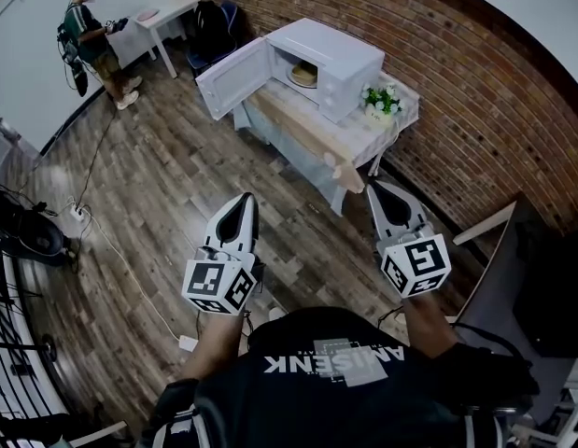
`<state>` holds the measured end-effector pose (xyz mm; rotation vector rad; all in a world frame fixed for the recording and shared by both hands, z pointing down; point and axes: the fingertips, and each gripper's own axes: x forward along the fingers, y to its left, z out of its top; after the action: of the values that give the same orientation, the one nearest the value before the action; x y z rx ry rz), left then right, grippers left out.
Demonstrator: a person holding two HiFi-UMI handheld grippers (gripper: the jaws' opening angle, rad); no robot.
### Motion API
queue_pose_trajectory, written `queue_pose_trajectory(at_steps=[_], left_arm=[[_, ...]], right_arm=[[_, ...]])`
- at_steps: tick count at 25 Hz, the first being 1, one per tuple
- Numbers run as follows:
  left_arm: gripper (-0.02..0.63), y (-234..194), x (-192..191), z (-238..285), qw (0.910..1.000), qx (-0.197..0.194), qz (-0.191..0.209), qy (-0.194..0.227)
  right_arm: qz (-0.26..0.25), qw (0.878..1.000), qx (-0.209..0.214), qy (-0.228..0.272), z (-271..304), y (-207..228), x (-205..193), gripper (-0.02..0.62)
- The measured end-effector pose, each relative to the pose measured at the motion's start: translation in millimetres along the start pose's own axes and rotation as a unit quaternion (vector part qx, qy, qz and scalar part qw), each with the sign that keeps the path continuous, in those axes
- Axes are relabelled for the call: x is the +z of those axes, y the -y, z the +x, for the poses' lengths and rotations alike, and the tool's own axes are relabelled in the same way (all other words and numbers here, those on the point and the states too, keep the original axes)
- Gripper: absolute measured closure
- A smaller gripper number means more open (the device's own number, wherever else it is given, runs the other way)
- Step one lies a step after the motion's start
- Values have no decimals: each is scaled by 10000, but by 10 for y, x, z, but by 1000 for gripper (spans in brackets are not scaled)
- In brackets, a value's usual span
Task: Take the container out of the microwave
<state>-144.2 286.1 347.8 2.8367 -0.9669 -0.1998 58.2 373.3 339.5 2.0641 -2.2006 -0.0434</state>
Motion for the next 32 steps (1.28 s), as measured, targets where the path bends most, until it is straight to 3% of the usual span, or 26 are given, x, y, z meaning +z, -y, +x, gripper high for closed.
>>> queue_pose_trajectory(at_steps=[22, 32], left_arm=[[595, -760, 18, -214, 9992, -350, -180, -14], [595, -1032, -115, -229, 9984, -440, -350, -101]], right_arm=[[-108, 9990, -437, 52, 402, -587, 75, 554], [-246, 9990, -329, -159, 621, -834, -25, 554]])
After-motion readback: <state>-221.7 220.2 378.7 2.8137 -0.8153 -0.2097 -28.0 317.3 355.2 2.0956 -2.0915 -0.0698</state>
